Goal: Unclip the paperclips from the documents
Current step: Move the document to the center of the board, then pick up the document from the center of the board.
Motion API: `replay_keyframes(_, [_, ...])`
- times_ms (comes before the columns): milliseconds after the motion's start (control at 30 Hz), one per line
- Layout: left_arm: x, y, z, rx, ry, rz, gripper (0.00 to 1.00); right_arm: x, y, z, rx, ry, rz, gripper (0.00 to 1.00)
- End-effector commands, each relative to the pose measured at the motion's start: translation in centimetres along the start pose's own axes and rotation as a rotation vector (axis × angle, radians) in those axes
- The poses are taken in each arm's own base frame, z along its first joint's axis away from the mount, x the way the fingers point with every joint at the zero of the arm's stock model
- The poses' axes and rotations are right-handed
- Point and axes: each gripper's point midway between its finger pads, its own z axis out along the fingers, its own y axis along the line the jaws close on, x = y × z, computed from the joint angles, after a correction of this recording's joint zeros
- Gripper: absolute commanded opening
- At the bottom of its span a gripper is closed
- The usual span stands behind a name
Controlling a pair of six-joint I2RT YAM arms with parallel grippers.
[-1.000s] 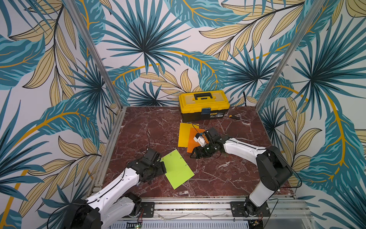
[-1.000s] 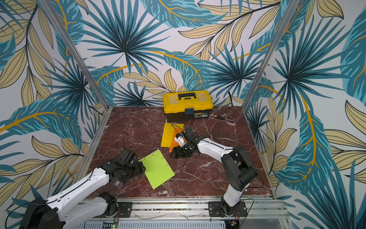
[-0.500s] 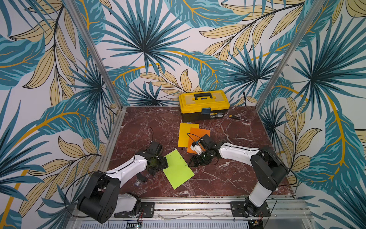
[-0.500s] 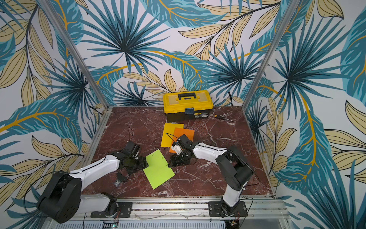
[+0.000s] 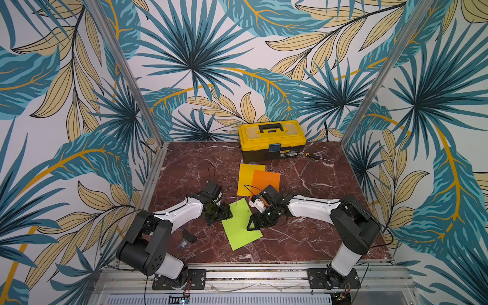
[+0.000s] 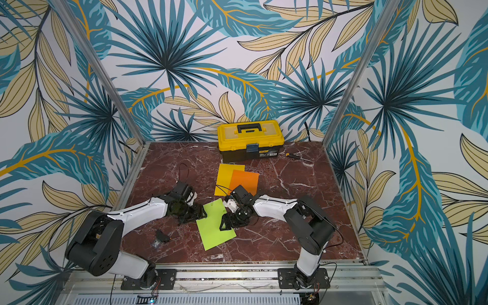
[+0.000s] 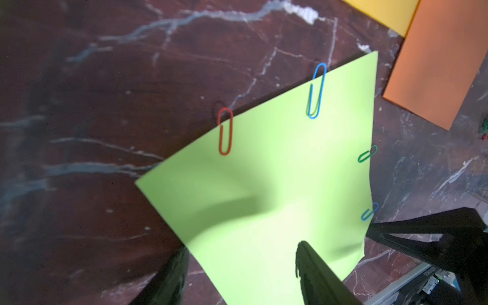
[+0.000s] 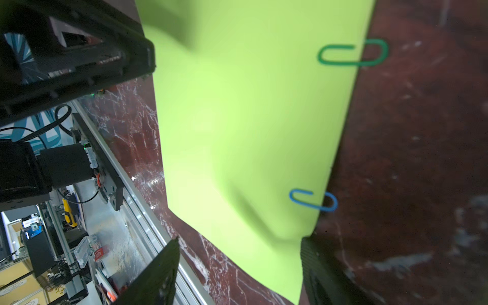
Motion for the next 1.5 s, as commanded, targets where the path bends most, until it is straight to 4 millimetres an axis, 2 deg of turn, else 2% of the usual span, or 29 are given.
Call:
replay_keyframes(0, [2.3, -0.1, 1.5, -0.002, 0.098, 0.056, 0.65, 3.7, -1.1, 1.1, 0.038, 0.105, 0.065, 0.73])
replay_keyframes(167, [2.9, -0.5, 2.1, -0.008, 0.119, 0.085, 0.64, 5.2, -0.8, 0.7, 0.051, 0.130, 0.081, 0.73])
replay_keyframes(367, [3.5, -0.5, 1.8, -0.004, 0.136, 0.101, 0.62, 7.0, -1.4, -0.6, 0.095, 0.137, 0.095, 0.73])
replay_keyframes(600, [3.4, 0.0, 1.6, -0.034, 0.121, 0.120, 0.62, 7.0, -1.2, -1.6, 0.107, 0.121, 0.091, 0.73])
replay_keyframes(700, [2.7, -0.1, 1.1, -0.045, 0.089, 0.129, 0.63, 5.6, -1.8, -2.6, 0.173, 0.071, 0.074, 0.73])
replay_keyframes(833, [1.2, -0.5, 0.1, -0.038, 0.033, 0.129, 0.64, 2.4, -2.2, -3.3, 0.199, -0.003, 0.093, 0.74])
replay_keyframes(967, [0.0, -0.2, -0.7, -0.035, -0.001, 0.108, 0.64, -0.6, -2.9, -3.1, 0.235, -0.056, 0.115, 0.73])
replay_keyframes(1100, [-0.3, 0.2, -0.1, -0.045, 0.015, 0.098, 0.64, -2.9, -3.6, -2.8, 0.252, -0.093, 0.148, 0.72])
replay_keyframes(1467, [-1.2, -1.0, 1.4, -0.016, 0.049, 0.085, 0.60, -5.1, -5.0, -0.9, 0.237, -0.111, 0.210, 0.70])
